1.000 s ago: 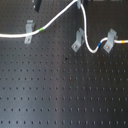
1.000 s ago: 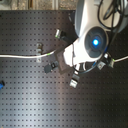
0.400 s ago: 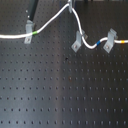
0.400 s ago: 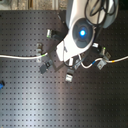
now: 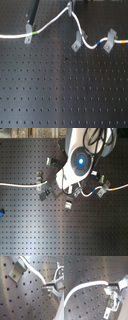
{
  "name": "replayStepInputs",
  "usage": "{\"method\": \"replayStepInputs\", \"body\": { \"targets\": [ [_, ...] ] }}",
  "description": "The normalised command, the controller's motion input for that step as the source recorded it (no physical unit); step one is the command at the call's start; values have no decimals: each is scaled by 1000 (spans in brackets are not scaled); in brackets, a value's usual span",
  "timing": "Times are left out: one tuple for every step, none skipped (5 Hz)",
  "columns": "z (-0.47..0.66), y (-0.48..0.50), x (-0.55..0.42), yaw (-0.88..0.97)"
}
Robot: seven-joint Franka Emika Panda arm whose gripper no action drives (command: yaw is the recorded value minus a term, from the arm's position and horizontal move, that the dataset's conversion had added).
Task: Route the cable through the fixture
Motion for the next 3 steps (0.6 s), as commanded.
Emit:
{"method": "replayStepInputs", "body": {
  "targets": [
    [94, 212, 27, 183],
    [96, 194, 123, 151],
    [265, 166, 190, 46]
  ]
}}
